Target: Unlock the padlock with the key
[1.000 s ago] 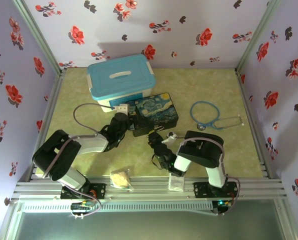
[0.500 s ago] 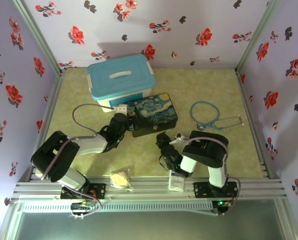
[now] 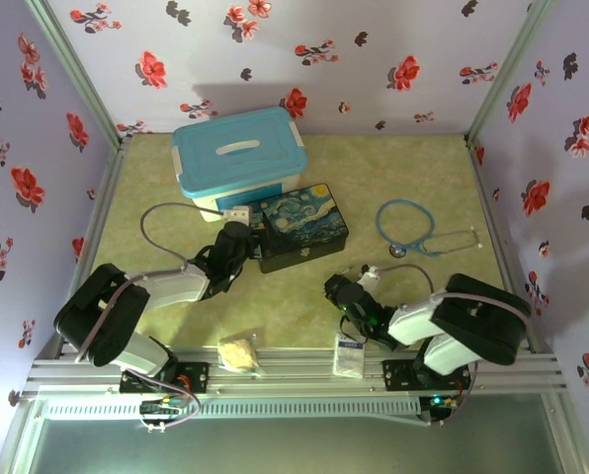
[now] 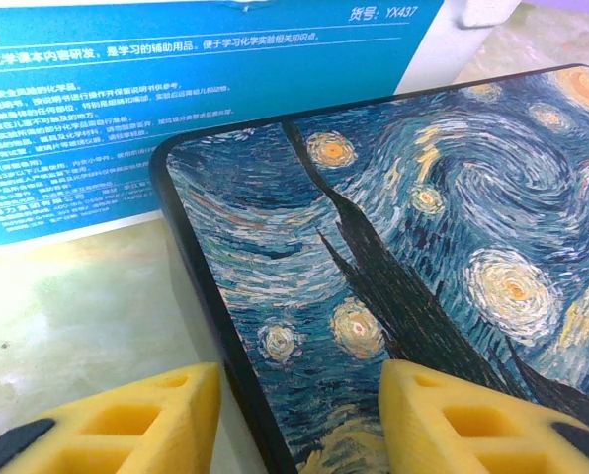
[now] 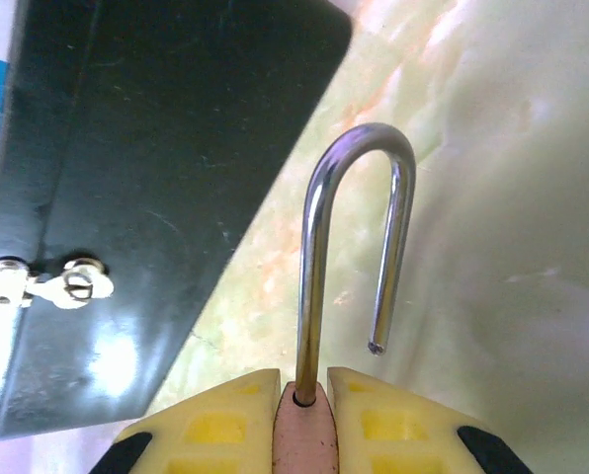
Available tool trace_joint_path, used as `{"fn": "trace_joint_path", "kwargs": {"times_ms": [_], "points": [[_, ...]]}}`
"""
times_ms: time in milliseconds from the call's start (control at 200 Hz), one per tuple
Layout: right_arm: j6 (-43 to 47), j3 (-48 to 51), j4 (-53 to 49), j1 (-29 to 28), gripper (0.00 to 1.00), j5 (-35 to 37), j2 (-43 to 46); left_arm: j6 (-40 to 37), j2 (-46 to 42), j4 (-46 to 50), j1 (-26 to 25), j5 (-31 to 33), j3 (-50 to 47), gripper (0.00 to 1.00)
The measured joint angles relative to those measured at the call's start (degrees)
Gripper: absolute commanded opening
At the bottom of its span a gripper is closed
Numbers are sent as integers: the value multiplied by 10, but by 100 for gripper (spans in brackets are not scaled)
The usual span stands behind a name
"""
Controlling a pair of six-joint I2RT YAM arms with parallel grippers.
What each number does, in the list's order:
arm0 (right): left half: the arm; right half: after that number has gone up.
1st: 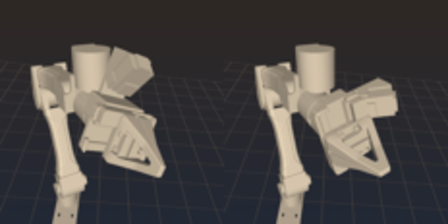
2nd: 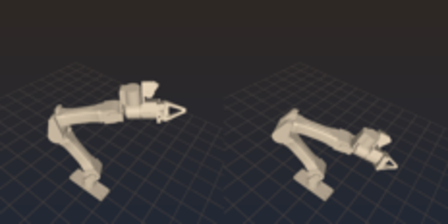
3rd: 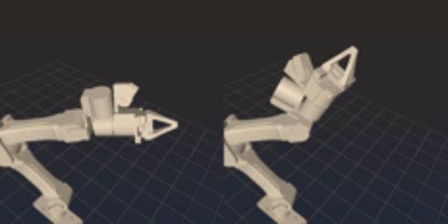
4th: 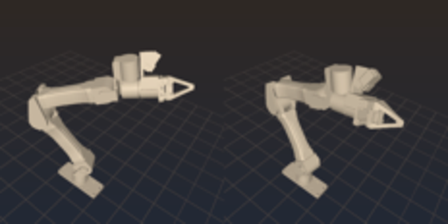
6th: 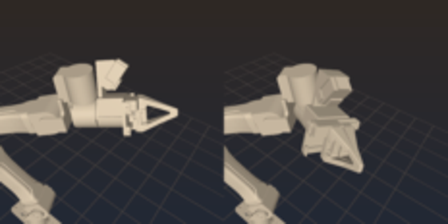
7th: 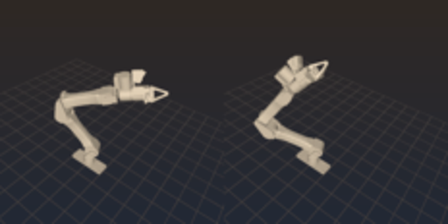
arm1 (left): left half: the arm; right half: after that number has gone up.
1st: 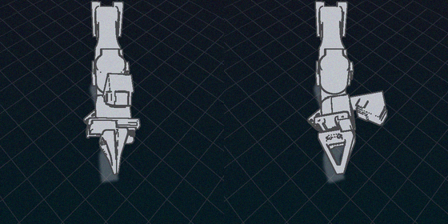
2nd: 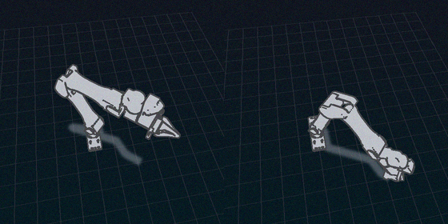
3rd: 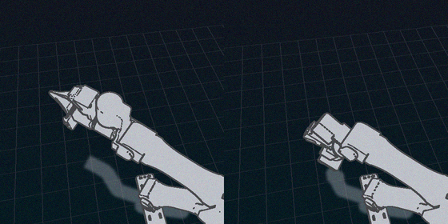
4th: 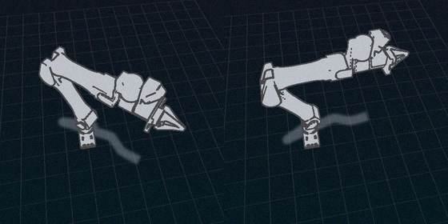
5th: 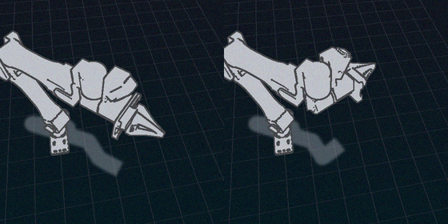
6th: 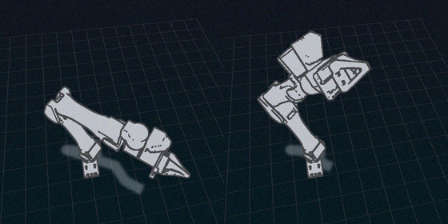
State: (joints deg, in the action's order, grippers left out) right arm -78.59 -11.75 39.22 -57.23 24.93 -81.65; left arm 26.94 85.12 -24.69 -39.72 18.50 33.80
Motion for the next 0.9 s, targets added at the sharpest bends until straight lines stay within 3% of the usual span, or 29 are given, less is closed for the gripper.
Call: {"fn": "trace_joint_path", "kwargs": {"times_ms": [175,395,575,900], "points": [[30,-18,-130,76,4,-111,55,-2,-3,30,2,4,13,54],[92,-34,-230,143,14,-212,102,-2,-5,48,2,4,21,57],[145,-61,-309,180,28,-266,114,-3,-13,63,4,4,21,66],[228,-101,-399,229,32,-323,113,-6,-49,136,4,-11,34,70]]}}
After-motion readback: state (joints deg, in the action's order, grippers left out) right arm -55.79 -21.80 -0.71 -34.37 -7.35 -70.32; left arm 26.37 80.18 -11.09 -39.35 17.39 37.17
